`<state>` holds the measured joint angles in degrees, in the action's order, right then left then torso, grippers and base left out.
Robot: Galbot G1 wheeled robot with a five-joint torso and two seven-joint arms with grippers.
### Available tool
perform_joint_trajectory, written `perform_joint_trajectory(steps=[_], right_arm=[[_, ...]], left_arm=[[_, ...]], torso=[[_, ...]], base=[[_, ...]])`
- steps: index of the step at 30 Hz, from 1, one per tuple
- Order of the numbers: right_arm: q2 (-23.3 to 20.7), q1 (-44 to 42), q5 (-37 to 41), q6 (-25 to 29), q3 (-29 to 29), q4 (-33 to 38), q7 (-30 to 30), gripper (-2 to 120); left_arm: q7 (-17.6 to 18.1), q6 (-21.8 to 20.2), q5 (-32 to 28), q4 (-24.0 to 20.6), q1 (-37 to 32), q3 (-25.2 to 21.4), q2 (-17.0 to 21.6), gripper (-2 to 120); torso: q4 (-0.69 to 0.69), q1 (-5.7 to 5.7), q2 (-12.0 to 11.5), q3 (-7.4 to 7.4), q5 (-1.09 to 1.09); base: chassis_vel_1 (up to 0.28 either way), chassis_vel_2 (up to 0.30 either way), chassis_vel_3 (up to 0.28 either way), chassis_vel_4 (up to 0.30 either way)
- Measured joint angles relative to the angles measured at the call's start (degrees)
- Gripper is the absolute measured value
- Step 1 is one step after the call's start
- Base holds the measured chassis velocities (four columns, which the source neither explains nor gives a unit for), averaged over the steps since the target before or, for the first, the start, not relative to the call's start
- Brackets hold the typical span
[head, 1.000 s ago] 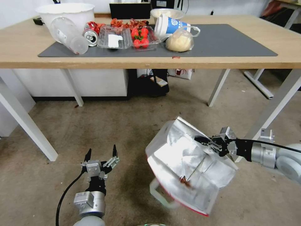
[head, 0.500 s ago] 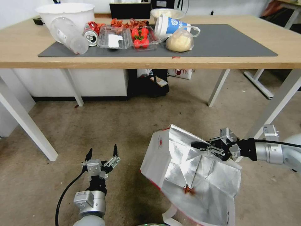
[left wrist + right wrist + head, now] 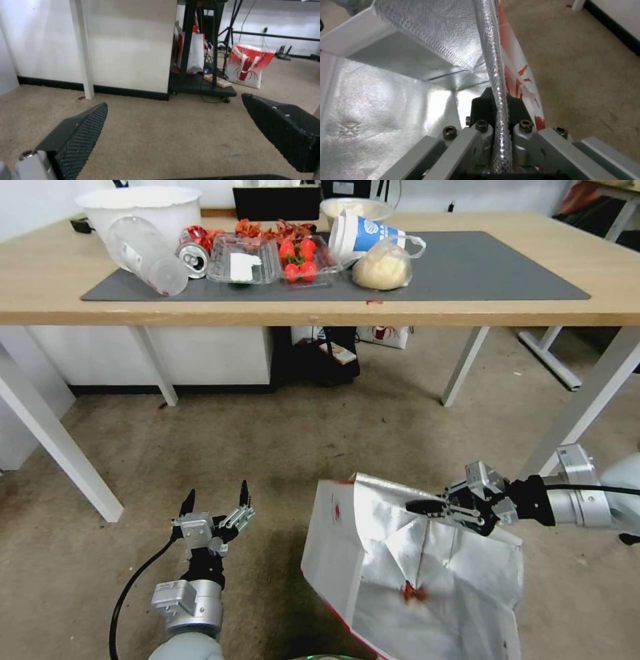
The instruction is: Pick up the food delivery bag from the floor and place it on the table.
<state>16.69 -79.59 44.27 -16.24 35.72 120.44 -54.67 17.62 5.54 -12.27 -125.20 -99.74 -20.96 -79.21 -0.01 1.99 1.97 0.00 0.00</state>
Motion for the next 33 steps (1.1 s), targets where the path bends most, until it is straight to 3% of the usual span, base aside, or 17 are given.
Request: perform_joint_trajectory(steps=[24, 33], right_arm=[[-0.21, -0.64, -0.16, -0.08, -0.66, 0.79, -1.75, 0], [-0.18, -1.03, -0.18, -0.09, -0.66, 1.55, -1.82, 0]], left_arm=[[0.42, 0.71, -0.39, -0.87, -0.36, 0.92, -1.22, 100], [0.4, 0.64, -0.45, -0.89, -0.52, 1.04, -0.94, 100]], torso=[[0.0, 0.01, 0.09, 0.01, 0.0], [0.0, 0.09, 2.0, 1.79, 0.0]], base=[[0.0, 0.0, 0.0, 0.0], [0.0, 0.0, 0.0, 0.0]])
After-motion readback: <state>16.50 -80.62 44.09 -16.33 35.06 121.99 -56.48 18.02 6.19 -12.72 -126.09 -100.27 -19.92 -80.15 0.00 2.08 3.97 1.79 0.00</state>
